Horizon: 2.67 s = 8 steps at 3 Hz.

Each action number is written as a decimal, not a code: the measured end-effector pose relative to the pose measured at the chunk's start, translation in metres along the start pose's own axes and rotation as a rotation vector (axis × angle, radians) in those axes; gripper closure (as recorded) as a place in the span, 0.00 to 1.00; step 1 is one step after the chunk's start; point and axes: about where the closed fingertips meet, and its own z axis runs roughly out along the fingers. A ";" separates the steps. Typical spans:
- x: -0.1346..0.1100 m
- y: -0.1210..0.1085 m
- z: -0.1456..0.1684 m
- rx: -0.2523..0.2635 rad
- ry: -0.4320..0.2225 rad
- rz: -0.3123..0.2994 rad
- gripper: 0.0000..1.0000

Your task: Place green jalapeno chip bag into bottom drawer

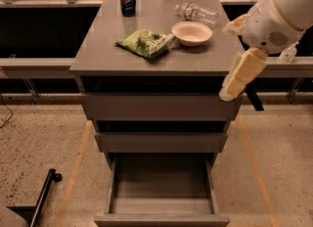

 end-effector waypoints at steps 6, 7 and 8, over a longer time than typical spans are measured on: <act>-0.106 -0.106 0.156 -0.024 -0.336 0.032 0.00; -0.117 -0.126 0.184 -0.040 -0.392 0.047 0.00; -0.124 -0.150 0.208 -0.048 -0.434 0.063 0.00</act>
Offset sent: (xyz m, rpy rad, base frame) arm 0.1378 0.1157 -0.0441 0.2404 -0.0376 0.0756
